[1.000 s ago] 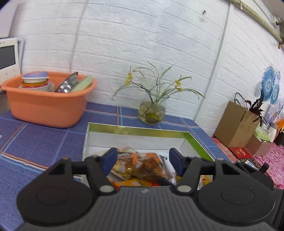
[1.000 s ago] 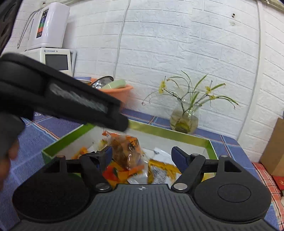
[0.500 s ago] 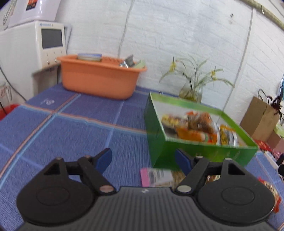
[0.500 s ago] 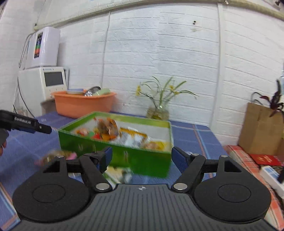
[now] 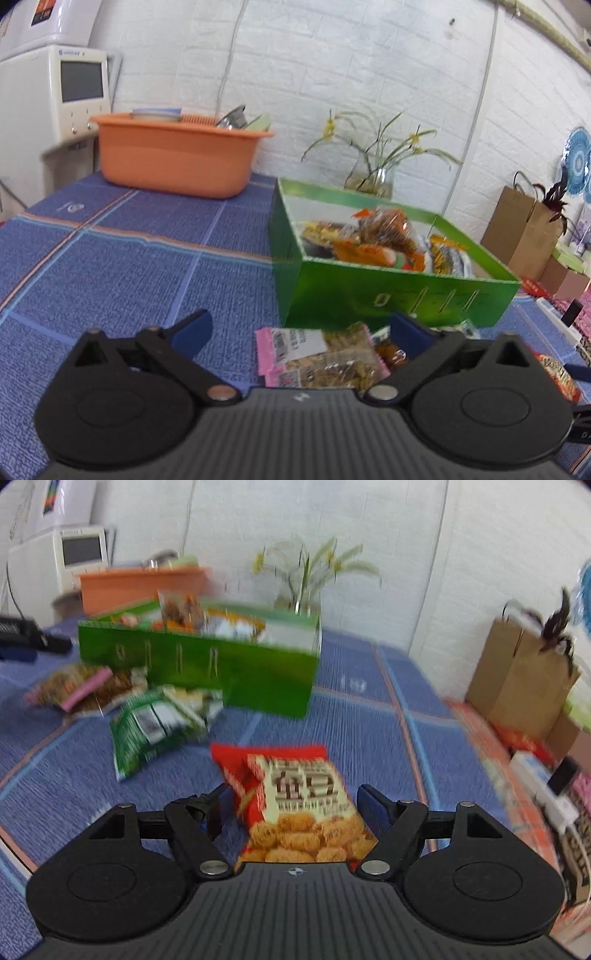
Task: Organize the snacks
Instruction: 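Grasp the red bean-snack bag with the right tool while the left tool grasps the pink-edged cracker bag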
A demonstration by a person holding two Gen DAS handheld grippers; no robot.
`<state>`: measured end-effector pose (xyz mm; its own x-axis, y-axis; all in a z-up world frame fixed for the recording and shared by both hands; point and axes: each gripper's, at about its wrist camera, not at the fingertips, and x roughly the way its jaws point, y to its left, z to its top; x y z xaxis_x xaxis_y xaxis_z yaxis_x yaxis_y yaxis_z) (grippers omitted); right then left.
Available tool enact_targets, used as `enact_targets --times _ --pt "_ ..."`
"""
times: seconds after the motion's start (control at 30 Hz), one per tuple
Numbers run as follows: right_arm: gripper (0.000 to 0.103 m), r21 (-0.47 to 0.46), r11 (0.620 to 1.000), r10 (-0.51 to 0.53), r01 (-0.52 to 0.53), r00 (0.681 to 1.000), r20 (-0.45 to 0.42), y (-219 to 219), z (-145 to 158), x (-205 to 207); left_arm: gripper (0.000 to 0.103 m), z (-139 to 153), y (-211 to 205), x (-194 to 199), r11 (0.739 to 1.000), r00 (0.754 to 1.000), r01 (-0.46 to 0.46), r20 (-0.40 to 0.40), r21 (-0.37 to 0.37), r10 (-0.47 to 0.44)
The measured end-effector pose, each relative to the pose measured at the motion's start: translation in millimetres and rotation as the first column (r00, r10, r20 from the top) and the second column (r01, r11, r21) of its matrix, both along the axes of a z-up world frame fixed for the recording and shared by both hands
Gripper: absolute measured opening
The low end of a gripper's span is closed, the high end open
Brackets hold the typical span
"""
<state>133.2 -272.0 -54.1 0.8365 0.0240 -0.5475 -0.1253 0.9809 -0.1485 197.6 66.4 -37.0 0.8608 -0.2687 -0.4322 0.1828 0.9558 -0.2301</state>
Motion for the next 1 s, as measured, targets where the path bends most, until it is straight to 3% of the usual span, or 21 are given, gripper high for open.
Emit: enact_targets --times 0.13,0.23,0.33,0.4,0.53,0.67,0.87,1.0 --pt "0.103 0.043 0.999 0.006 -0.005 1.0 -0.018 -6.4 -1.4 4.1 0.103 -2.9 -14.5 3.0 0.997 1.0 -0.004 -0.003 0.072 0.004" --pt "0.103 0.073 0.997 0.002 0.0 1.0 -0.03 -10.5 -1.5 5.0 0.103 -12.1 -25.7 11.1 0.988 0.996 0.006 -0.088 0.155 0.007" --pt "0.103 0.095 0.995 0.0 0.004 0.999 -0.04 -13.5 -1.3 5.7 0.103 -17.5 -27.3 17.9 0.991 0.985 0.074 -0.162 0.109 -0.056" --pt "0.103 0.111 0.994 0.001 0.004 0.999 -0.046 -15.5 -1.3 6.1 0.102 -18.7 -24.2 19.9 0.994 0.984 0.086 -0.16 0.073 -0.073" --pt "0.103 0.145 0.989 0.003 0.005 0.998 -0.058 -20.0 -1.7 5.7 0.078 -17.7 -15.1 19.3 0.997 0.985 0.068 -0.159 0.044 -0.06" --pt "0.103 0.143 0.99 0.004 0.003 0.999 -0.05 -18.4 -1.1 1.6 0.071 -16.6 -13.5 10.6 0.995 0.985 0.065 -0.166 0.078 -0.051" --pt "0.103 0.143 0.99 0.004 0.002 0.999 -0.039 -17.4 0.1 -15.2 0.069 -11.7 1.9 -8.0 0.998 0.977 0.058 -0.204 0.022 -0.052" --pt "0.103 0.226 0.974 -0.019 0.024 0.999 -0.028 -22.4 6.4 -29.3 0.069 -3.9 9.6 -31.4 0.999 0.98 0.051 -0.194 -0.007 -0.051"
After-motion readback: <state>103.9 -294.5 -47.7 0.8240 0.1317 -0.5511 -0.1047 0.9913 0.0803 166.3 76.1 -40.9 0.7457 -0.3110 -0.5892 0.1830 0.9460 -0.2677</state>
